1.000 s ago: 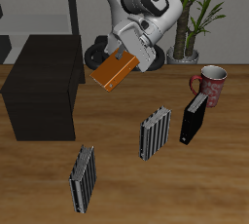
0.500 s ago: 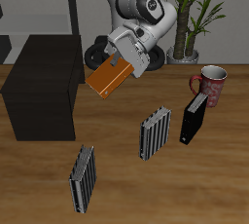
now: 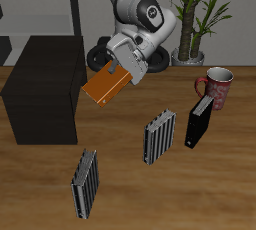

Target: Place the orange book in the top region of the shelf

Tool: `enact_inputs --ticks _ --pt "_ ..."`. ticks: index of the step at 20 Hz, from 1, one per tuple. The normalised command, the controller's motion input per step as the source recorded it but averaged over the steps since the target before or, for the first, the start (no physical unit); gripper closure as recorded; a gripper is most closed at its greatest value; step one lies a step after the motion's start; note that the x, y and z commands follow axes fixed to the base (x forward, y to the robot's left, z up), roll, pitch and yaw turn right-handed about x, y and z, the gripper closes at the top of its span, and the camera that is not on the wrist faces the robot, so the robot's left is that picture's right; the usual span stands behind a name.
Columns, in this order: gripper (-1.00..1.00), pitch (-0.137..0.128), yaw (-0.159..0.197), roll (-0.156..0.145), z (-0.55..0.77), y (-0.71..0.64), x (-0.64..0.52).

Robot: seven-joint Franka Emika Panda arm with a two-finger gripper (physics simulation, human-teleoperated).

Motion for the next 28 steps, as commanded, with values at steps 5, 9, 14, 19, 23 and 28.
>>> enact_inputs --ticks 5,9,14,19,23,28 --pt "1.0 0.006 0.012 -0.047 -0.1 -0.24 0.03" --pt "1.0 -0.006 -0.021 -0.067 0.11 -0.28 0.04" --pt "1.0 -0.025 0.004 -0.065 0.03 -0.36 0.06" --pt "1.0 0.0 0.002 -0.049 -0.04 -0.25 0.02" --pt "1.0 0.002 0.007 -0.028 -0.03 -0.19 0.05" --pt "1.0 0.021 0.001 -0.04 -0.09 -0.19 0.07"
